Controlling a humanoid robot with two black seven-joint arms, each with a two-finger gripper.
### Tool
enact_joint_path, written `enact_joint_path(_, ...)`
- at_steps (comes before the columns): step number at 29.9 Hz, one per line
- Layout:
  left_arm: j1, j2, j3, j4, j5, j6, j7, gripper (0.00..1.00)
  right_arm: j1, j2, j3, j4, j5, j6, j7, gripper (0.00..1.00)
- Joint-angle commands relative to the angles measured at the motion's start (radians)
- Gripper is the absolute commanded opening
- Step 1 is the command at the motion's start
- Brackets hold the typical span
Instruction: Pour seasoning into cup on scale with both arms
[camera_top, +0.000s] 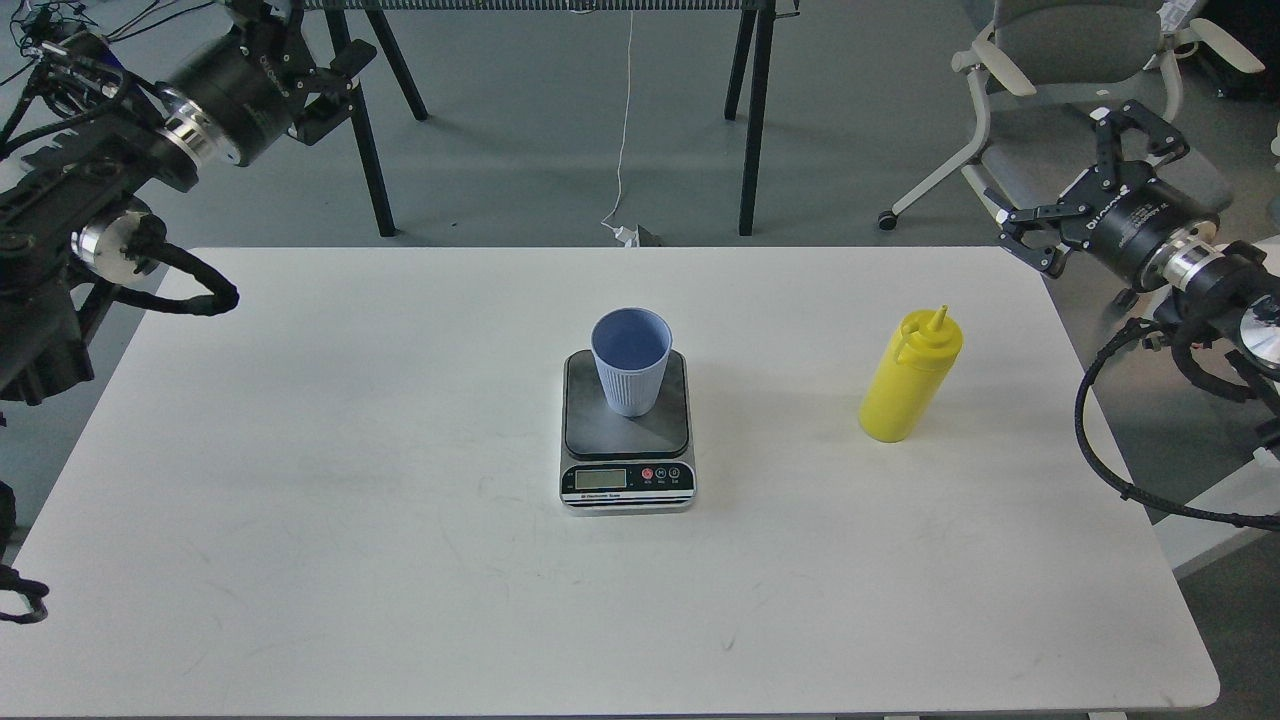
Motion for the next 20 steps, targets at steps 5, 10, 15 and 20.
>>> enact_joint_path(5,0.055,-0.001,-0.007,0.000,-0.005,0.000,0.000,0.99,0.003,0.004,0.004,-0.008,0.000,0.000,0.000,0.97)
enact_joint_path(10,0.055,0.005,-0.013,0.000,-0.005,0.000,0.000,0.99,0.000,0.004,0.010,-0.040,0.000,0.000,0.005,0.97)
enact_joint_path(15,0.056,0.002,-0.014,0.001,-0.005,0.000,0.000,0.99,0.000,-0.002,0.010,-0.042,0.000,0.000,0.009,0.97)
enact_joint_path(20,0.055,0.004,-0.014,0.000,-0.005,0.000,0.000,0.99,-0.014,-0.009,0.010,-0.057,0.000,0.000,0.014,0.97)
